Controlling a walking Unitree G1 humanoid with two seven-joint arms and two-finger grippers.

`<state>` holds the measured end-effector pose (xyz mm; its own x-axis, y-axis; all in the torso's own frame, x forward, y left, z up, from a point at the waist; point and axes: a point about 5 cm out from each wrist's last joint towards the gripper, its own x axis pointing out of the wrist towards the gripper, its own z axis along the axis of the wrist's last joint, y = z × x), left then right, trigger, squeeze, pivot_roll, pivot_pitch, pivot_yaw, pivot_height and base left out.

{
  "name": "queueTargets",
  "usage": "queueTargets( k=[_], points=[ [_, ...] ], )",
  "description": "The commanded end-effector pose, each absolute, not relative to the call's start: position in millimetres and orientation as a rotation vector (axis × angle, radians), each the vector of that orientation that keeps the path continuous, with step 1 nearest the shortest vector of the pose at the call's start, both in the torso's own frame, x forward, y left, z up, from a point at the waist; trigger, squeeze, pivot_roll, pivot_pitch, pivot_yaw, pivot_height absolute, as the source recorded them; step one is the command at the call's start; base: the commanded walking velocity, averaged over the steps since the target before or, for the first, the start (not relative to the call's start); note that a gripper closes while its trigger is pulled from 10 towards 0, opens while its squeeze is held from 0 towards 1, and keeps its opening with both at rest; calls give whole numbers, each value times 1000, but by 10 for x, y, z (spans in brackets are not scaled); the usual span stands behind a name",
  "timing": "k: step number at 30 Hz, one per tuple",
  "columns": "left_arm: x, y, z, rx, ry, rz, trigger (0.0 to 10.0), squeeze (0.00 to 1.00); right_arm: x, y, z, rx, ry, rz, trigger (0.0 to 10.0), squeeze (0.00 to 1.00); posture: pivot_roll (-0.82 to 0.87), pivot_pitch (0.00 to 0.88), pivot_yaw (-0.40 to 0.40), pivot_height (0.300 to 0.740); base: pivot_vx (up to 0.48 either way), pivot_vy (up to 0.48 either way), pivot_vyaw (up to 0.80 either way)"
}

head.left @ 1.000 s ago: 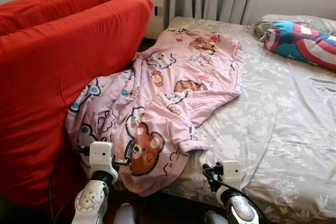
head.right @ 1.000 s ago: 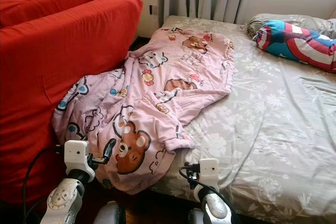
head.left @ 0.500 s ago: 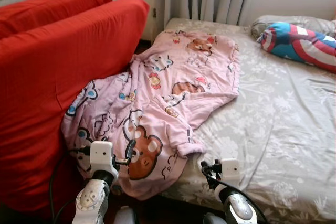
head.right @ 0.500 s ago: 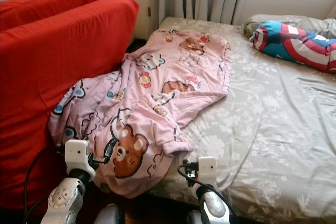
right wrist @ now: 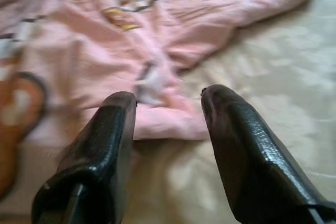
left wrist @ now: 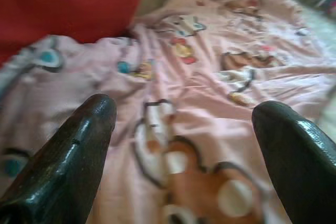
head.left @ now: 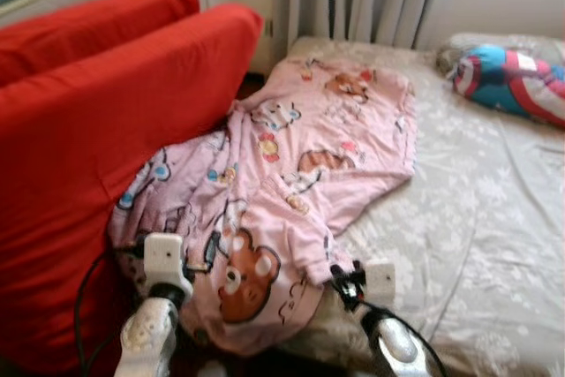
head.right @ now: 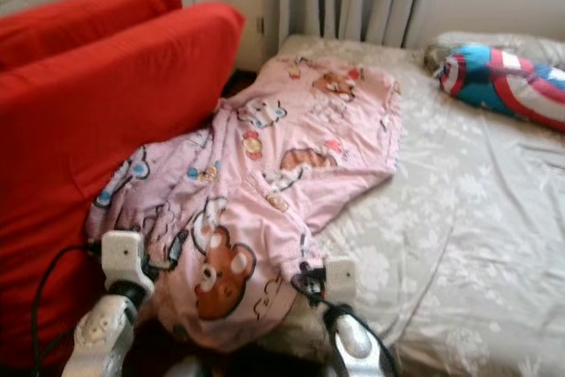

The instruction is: Clean up the room

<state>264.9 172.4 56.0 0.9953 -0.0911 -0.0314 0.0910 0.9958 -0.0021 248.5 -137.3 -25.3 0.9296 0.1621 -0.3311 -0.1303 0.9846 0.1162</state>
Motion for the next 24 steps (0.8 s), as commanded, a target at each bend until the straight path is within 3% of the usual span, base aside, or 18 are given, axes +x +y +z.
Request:
queueTargets(
  k=[1, 16, 24],
  points=[
    [2636, 1803, 548, 18, 41, -75, 10000, 0, 2521, -1289, -214, 105, 326, 164, 10000, 0, -37, 59, -45, 653, 247, 0, 0],
    [2638, 1800, 547, 17, 39, -72, 10000, 0, 2469, -1282, -261, 102, 352, 193, 10000, 0, -39, 60, -46, 653, 250, 0, 0],
    [2637, 1796, 549, 15, 37, -72, 10000, 0, 2408, -1304, -313, 107, 378, 207, 10000, 0, -40, 60, -47, 653, 258, 0, 752]
  ],
)
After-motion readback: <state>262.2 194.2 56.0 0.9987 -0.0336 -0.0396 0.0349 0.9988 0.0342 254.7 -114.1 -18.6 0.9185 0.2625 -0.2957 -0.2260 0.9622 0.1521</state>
